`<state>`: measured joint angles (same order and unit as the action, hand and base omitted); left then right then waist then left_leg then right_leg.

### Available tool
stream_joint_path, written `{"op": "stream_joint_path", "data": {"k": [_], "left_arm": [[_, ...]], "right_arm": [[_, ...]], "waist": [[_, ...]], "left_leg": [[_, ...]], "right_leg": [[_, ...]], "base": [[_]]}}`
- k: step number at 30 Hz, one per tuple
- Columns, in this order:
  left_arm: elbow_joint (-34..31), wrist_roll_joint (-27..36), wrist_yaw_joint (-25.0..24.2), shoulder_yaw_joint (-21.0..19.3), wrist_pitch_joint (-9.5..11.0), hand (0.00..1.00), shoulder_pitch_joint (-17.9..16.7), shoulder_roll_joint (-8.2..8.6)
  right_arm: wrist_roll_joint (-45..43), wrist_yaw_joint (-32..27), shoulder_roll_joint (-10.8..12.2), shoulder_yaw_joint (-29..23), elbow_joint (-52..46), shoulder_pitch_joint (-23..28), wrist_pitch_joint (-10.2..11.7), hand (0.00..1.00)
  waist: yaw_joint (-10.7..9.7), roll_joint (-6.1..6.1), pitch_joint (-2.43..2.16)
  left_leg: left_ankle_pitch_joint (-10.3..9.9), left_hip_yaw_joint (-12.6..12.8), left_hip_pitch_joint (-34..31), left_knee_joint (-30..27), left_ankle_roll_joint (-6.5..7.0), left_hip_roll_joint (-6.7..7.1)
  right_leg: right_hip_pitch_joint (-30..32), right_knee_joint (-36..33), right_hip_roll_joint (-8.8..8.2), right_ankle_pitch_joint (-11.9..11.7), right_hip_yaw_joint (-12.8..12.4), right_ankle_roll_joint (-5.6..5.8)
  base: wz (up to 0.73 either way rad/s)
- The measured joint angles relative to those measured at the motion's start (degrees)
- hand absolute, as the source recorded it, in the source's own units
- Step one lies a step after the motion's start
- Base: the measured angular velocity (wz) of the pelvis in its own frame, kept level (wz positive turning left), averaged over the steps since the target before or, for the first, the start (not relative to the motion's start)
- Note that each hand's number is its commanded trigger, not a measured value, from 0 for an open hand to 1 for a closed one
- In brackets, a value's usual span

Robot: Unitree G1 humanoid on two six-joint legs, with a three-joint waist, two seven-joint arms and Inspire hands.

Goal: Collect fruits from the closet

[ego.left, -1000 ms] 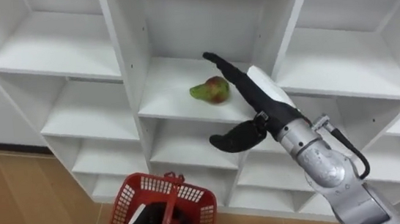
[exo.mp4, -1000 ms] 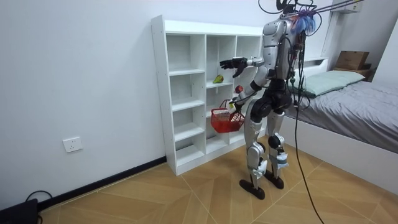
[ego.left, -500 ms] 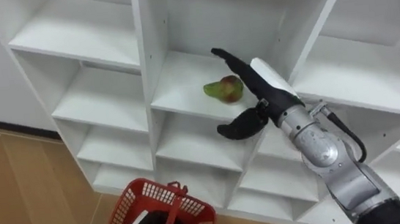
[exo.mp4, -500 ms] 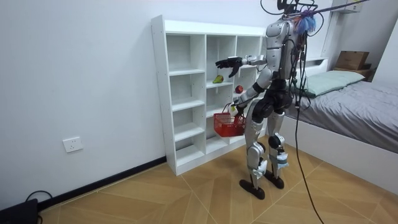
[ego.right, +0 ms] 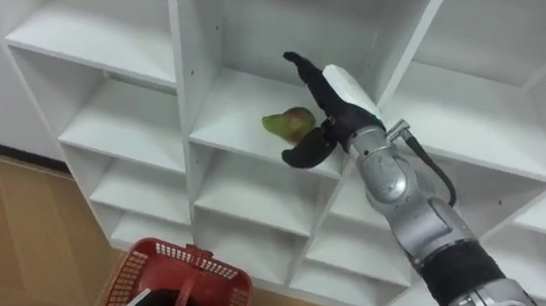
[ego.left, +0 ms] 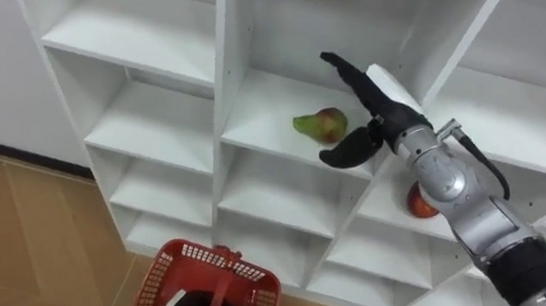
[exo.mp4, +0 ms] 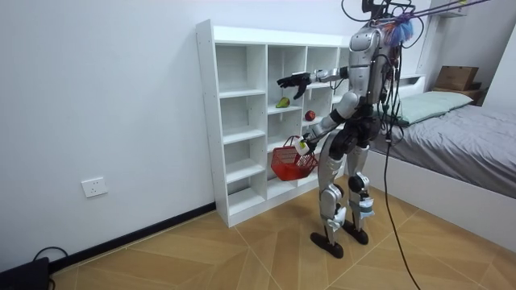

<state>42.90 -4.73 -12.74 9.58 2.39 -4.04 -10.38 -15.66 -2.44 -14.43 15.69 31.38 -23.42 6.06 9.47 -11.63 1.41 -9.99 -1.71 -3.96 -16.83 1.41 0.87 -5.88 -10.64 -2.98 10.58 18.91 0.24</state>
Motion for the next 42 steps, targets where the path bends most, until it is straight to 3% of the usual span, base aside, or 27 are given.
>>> {"op": "stream_joint_path", "data": {"k": [5, 12, 19, 22, 32, 34, 35, 37, 39, 42], "left_arm": [[-0.39, 0.02, -0.2, 0.0, -0.43, 1.0, 0.04, -0.31], [-0.24, 0.01, -0.27, -0.17, -0.76, 1.0, 0.4, -1.5], [-0.18, 0.0, -0.05, -0.37, -0.94, 1.0, 1.42, -1.76], [-0.18, -0.94, 0.12, -0.32, -1.01, 1.0, 1.61, -1.86], [-0.19, -2.74, -0.4, 0.29, -1.09, 1.0, 4.13, -1.94], [-0.19, -2.79, -0.41, 1.01, -1.1, 1.0, 4.88, -1.94], [-0.18, -2.99, -0.46, 1.59, -1.1, 1.0, 5.41, -1.93], [-0.18, -3.01, -0.51, 2.34, -1.1, 1.0, 6.13, -1.78], [-0.05, -3.03, -0.54, 2.58, -1.14, 1.0, 6.2, -1.56], [-0.02, -2.99, -0.54, 2.63, -1.15, 1.0, 6.27, -1.6]], "right_arm": [[6.68, -0.7, -0.21, -0.27, 4.42, -3.37, 0.08, 0.0], [6.87, -0.9, -1.92, -0.28, 9.62, -7.43, 0.23, 0.0], [8.94, -2.74, -3.76, -0.31, 10.92, -8.77, 0.32, 0.0], [8.95, -2.83, -3.79, -0.3, 12.7, -9.58, 0.55, 0.0], [8.14, -4.4, -3.87, -0.18, 17.74, -11.43, 1.05, 0.0], [7.96, -4.86, -3.87, -0.16, 17.75, -11.43, 1.12, 0.0], [7.73, -4.95, -3.9, -0.16, 17.85, -11.44, 1.43, 0.0], [6.82, -4.94, -3.95, -0.16, 17.93, -11.46, 1.53, 0.0], [6.3, -4.94, -3.94, -0.18, 17.89, -11.6, 2.45, 0.0], [6.06, -4.98, -3.94, -0.17, 17.91, -11.85, 2.8, 0.0]], "waist": [[0.04, -0.08, 0.04], [0.42, -1.55, 0.27], [0.58, -1.47, 0.34], [0.67, -0.96, 0.71], [1.65, -0.58, 0.91], [1.66, -0.27, 1.08], [1.75, 0.21, 1.38], [1.89, 0.88, 1.45], [1.91, 1.78, 1.3], [1.91, 2.1, 1.16]], "left_leg": [[0.02, -0.74, -0.74, -0.78, 0.01, 0.17], [0.35, -1.95, -3.47, -1.68, 0.14, 0.78], [0.49, -3.01, -6.76, -2.16, 0.29, 0.86], [0.49, -3.0, -6.97, -2.1, 0.29, 0.92], [0.81, -3.29, -11.18, -2.98, 0.25, 0.95], [0.83, -3.28, -11.8, -3.22, 0.28, 0.95], [0.82, -3.29, -11.99, -3.36, 0.3, 0.95], [1.01, -3.31, -12.63, -2.88, 0.43, 0.95], [1.61, -3.19, -12.73, -2.3, 0.51, 1.05], [2.47, -3.14, -12.59, -0.92, 0.37, 1.11]], "right_leg": [[0.14, -0.01, 0.06, -0.07, 0.24, -0.12], [2.22, 0.07, 0.04, -0.13, 0.98, -0.21], [4.74, -0.02, -0.01, -0.49, 1.68, -0.11], [4.87, 0.02, -0.01, -0.5, 1.67, -0.11], [8.67, -0.11, 0.02, -0.54, 1.86, -0.18], [9.24, -0.18, 0.02, -0.59, 1.86, -0.23], [9.39, -0.2, 0.04, -0.66, 1.84, -0.21], [10.27, -0.37, -0.01, -0.77, 1.65, -0.23], [11.19, -0.98, -0.31, -0.85, 1.55, -0.2], [11.8, -1.13, -0.52, -0.87, 1.64, -0.23]], "base": [[0.08], [0.09], [0.09], [0.04], [0.0], [0.0], [0.0], [-0.05], [-0.05], [0.0]]}}
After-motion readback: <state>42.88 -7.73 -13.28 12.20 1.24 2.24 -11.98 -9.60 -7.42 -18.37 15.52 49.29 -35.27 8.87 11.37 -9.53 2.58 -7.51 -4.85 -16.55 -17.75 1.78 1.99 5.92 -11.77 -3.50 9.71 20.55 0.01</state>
